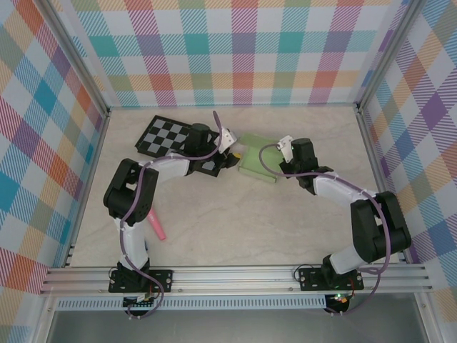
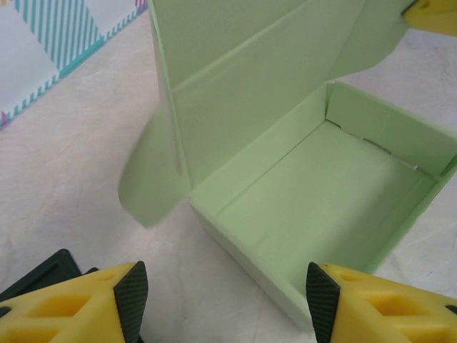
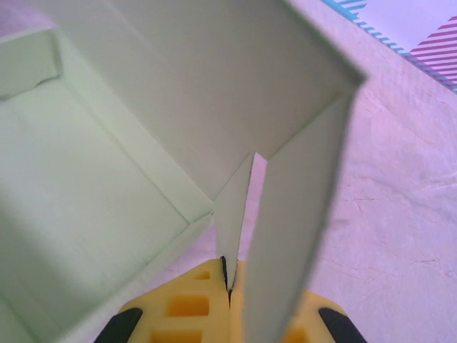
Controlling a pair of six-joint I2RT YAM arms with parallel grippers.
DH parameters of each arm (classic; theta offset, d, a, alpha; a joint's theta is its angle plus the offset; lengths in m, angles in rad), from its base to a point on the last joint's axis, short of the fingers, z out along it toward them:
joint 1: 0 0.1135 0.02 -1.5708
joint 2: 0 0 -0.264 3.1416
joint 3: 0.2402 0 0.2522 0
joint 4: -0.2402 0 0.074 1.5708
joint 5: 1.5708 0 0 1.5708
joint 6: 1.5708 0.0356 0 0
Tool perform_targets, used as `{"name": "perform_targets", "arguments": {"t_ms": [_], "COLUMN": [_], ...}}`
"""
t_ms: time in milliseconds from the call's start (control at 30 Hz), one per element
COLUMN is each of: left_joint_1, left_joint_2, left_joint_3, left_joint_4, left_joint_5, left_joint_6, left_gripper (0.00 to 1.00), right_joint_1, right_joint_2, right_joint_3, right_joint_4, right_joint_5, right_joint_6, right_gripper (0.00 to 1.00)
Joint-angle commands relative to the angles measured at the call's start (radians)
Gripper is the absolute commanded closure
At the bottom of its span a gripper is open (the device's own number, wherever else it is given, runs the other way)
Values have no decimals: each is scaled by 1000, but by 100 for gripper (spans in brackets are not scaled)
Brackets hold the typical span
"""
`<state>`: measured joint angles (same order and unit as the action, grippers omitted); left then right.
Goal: Fold the paper box
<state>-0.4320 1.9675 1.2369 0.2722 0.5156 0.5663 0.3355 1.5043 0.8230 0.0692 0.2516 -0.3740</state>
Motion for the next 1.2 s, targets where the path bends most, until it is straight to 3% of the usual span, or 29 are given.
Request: {"name": "perform_targets", "arguments": {"t_ms": [0,300,500,833,900,1033,1167], "left_joint_1": [15,23,59,87,90,88,79], "left_joint_2": [47,111,119,118,120,120,102], "left_joint_3": [69,140,174,194,194,199,157], "left_joint_4": [0,20,17,-119,-126,-157,-106], "left_joint_5": [73,86,139,222,229,260,269], "left_joint_6": [45,62,77,195,198,184,114], "left_gripper": [40,42,42,44,51,81,84], "right_joint_1": [3,-3,-51,-68,-72,-72,-65], "right_joint_2": [-23,-28,-95,-104,-102,-91,-40], "right_joint_3": [-15,-18,-40,-29,-24,-11,42], "right_joint_4": [24,4,-26,-105,-115,-124,-135], "right_joint_5": [-32,-137,-304,-433,-442,-420,-296], "right_joint_6": [-67,-191,-273,-382,-383,-356,-200], "right_gripper": [100,100,100,100,100,100,100]}}
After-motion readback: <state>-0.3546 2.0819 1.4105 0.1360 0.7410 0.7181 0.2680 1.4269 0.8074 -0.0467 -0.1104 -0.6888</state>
